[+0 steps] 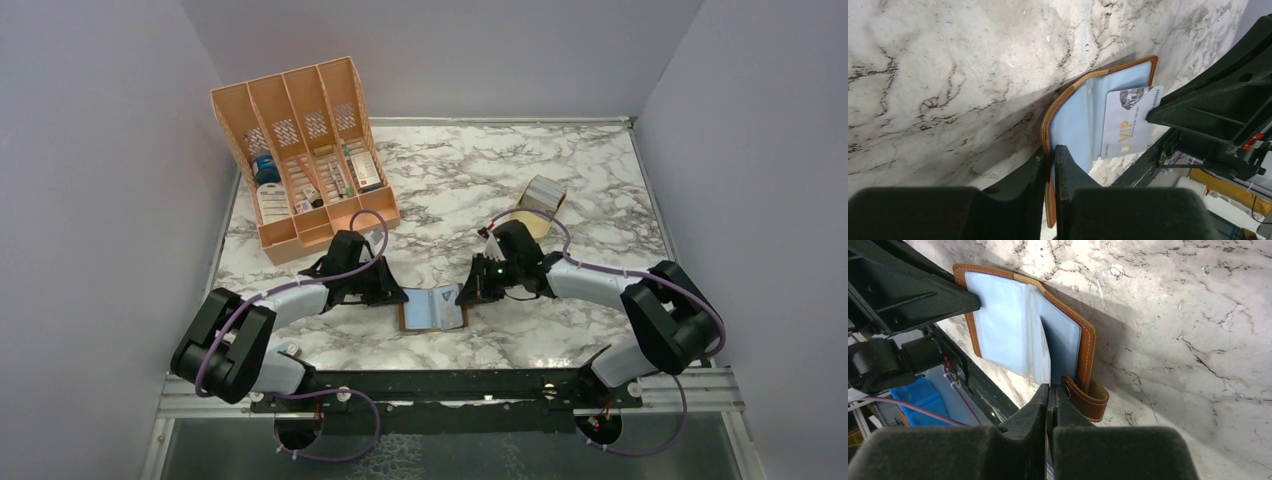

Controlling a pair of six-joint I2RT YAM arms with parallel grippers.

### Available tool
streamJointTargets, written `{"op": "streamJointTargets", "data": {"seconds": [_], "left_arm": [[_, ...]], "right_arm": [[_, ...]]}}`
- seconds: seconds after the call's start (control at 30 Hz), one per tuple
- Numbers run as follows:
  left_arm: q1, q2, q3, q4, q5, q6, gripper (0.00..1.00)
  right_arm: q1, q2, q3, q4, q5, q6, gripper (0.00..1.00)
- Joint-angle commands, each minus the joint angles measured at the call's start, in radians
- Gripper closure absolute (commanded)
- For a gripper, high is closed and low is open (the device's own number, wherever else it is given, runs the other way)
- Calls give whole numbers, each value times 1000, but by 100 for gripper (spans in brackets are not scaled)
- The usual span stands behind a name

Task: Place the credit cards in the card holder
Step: Insert the credit card into the card holder.

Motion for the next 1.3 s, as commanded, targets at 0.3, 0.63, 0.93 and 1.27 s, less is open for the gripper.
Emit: {"op": "streamJointTargets", "data": {"seconds": [0.3,0.63,0.93,1.27], "left_arm": [[-4,-37,49,-179,-151,73,66],[-4,-30,34,-119,-75,68,93],[-3,4,34,-93,-66,60,100],[-4,19,33,-80,-59,55,100]], "right_arm": [[4,26,-7,-28,95,-51,99],[4,29,-9,3,54,-41,99],[4,3,-18,149,-77,31,99],[4,29,-1,171,-62,28,99]]}}
